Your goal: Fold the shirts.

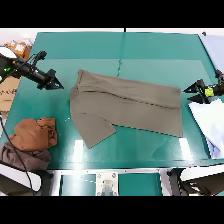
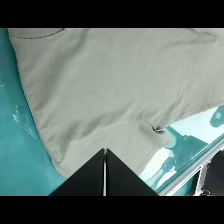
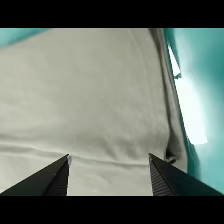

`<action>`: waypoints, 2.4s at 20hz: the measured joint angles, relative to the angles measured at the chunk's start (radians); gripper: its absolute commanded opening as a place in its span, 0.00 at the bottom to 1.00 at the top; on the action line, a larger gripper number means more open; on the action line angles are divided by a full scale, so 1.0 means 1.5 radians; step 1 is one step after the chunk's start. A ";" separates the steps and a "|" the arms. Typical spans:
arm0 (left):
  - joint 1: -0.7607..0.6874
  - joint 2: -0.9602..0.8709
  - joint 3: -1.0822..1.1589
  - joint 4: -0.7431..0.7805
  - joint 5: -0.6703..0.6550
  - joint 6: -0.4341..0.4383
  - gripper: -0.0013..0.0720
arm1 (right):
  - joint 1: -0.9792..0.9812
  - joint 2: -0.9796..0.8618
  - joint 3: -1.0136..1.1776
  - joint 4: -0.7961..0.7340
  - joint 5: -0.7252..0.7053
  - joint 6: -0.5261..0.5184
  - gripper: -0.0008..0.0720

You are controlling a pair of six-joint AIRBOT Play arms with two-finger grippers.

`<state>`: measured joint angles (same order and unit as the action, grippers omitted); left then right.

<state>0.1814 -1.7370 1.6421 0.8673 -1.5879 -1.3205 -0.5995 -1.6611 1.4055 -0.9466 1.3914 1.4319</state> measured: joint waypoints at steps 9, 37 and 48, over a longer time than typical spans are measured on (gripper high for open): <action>0.000 0.176 -0.212 0.057 0.041 -0.006 0.05 | -0.039 0.197 -0.228 -0.016 -0.024 0.040 0.77; -0.192 0.414 -0.712 -0.172 0.466 0.155 0.05 | -0.069 0.504 -0.709 0.037 -0.161 0.080 0.77; -0.193 0.500 -0.695 -0.127 0.332 0.071 0.05 | -0.015 0.488 -0.765 0.125 -0.411 0.095 0.04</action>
<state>-0.1081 -0.9867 0.5991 0.6765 -1.0904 -1.2140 -0.6224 -0.9295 0.2584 -0.7586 0.7742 1.5745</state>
